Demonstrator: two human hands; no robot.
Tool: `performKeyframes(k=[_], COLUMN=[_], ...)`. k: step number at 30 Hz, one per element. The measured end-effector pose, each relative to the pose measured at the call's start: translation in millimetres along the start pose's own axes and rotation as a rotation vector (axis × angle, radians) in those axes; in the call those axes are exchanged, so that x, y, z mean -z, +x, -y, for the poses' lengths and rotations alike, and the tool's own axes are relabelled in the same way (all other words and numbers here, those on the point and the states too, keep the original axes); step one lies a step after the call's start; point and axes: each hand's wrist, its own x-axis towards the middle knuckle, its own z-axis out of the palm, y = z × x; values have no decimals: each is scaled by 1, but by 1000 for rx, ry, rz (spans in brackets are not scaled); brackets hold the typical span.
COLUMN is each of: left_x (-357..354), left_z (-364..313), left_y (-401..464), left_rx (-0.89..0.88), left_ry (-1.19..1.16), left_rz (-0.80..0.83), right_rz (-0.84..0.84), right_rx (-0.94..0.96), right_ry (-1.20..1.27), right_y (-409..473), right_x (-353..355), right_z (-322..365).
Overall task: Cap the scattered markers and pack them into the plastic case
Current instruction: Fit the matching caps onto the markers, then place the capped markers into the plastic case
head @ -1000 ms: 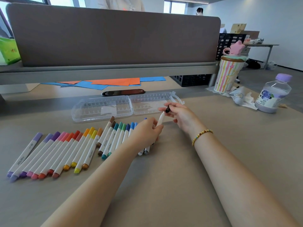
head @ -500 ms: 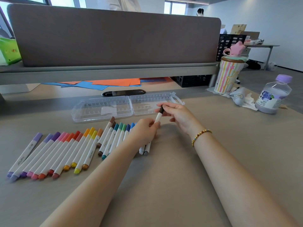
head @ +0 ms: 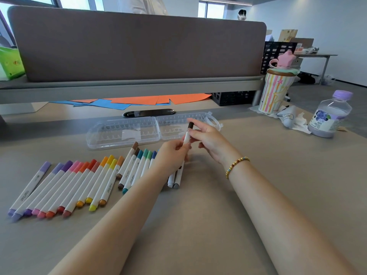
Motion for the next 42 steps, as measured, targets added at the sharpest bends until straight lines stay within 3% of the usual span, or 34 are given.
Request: performKeyframes(k=[5,11,24,30,42], left_x=[5,27,62,91,193], left_z=[2,8,35,52,111], left_y=[-3,-2,-29,-53,-84], left_rx=[-56,-99,-47,-8,230], left_ry=[123,430,611,587,597], left_rz=[-34,-141,-228,-312,-514], right_rz=[-176,-110,-153,-280,-8], right_rx=[-147,-218,-103,124,329], right_ry=[-30,-520,-870,-914,-788], right_y=[-1,-2,-15,-28,-29], right_x=[5,-13,-46,-76,-202], right_z=[3,-2,-7,7,47])
